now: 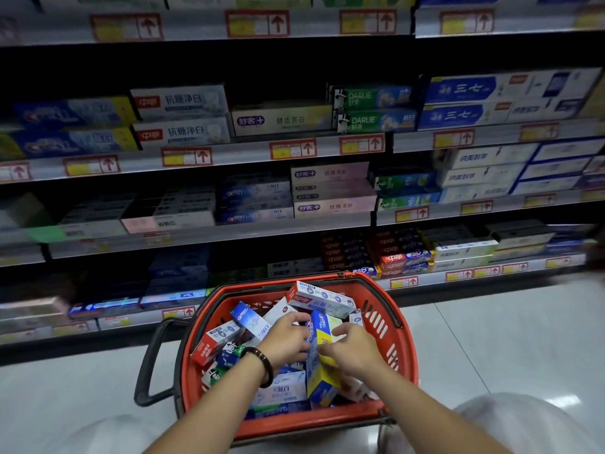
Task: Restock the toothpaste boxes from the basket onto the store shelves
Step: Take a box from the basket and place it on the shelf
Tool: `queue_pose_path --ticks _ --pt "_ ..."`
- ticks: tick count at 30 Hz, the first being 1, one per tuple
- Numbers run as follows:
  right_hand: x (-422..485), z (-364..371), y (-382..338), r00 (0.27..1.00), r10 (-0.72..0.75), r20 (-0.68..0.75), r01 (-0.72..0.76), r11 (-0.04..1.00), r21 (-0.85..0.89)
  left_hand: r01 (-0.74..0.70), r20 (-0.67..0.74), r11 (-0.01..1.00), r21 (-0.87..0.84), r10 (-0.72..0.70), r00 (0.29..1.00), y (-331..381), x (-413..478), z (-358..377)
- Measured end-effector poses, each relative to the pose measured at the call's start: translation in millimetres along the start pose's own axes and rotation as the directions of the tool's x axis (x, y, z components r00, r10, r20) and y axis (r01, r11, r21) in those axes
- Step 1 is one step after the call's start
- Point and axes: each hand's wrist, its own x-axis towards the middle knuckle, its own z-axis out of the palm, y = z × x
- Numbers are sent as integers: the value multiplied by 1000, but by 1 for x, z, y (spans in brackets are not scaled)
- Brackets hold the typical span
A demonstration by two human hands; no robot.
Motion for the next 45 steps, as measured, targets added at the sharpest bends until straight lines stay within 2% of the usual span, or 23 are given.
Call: queue_pose_path --ticks 7,18,22,26,30,38,45 --pt "-6 6 -1 1000 -5 19 8 988 -157 70 -3 994 -81 -71 997 -6 -1 8" --pt "-16 10 -9 999 -36 -11 32 966 -255 44 9 983 -179 -43 999 -8 -10 8" --pt "-19 11 -12 1000 -8 8 10 957 -289 32 -17 988 -152 -35 999 -4 -14 8" --pt "-22 7 -15 1000 19 -1 -18 950 -313 -39 -48 994 -98 34 998 3 -14 4" --pt "-25 5 -20 999 38 6 -34 947 -321 -111 -76 989 -98 104 992 14 -21 -2" --pt "-20 -8 -21 999 36 -2 -34 929 -367 -115 -108 988 -103 104 989 17 -31 -8" --pt "-15 -19 -22 999 44 -26 -49 972 -232 -114 -133 988 -104 100 986 20 -37 -13"
